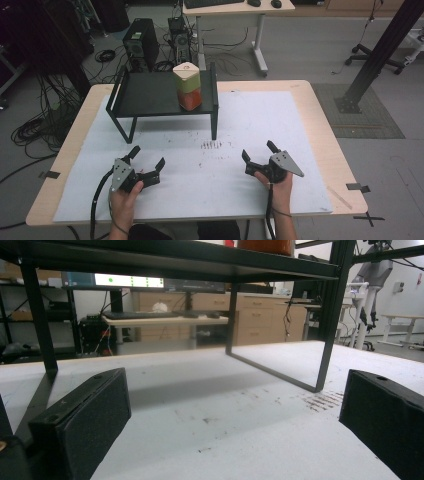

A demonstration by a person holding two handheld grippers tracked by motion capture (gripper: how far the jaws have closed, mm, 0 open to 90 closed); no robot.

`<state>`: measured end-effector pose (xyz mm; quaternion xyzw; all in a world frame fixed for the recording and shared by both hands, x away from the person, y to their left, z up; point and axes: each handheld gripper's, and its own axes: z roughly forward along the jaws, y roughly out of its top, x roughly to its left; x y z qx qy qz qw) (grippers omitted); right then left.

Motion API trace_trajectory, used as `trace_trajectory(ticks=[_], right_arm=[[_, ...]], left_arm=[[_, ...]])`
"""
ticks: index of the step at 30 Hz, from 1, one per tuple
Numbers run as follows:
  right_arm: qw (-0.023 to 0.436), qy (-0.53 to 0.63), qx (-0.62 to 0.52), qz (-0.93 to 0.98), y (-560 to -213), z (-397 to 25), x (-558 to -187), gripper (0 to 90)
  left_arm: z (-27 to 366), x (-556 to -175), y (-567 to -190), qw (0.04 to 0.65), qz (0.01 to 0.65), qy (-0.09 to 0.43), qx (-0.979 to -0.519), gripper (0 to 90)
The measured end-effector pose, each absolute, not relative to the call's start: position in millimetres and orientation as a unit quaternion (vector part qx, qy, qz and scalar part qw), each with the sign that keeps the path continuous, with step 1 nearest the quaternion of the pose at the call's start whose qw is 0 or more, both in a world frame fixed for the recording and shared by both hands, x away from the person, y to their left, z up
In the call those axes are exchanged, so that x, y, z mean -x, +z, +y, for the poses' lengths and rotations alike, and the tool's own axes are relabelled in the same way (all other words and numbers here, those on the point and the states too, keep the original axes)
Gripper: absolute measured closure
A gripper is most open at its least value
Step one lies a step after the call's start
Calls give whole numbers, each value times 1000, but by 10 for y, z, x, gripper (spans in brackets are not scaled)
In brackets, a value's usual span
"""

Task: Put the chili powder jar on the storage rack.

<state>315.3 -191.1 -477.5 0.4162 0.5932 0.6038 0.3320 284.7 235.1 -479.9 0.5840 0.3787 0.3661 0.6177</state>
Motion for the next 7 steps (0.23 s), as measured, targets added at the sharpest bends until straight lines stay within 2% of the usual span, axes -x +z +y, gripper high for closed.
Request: trace_trajectory(ticks=[7], right_arm=[[326, 604, -417, 596, -4774, -1915, -3163, 7]], left_arm=[[2351, -2849, -4799, 618, 380, 366, -583, 2]])
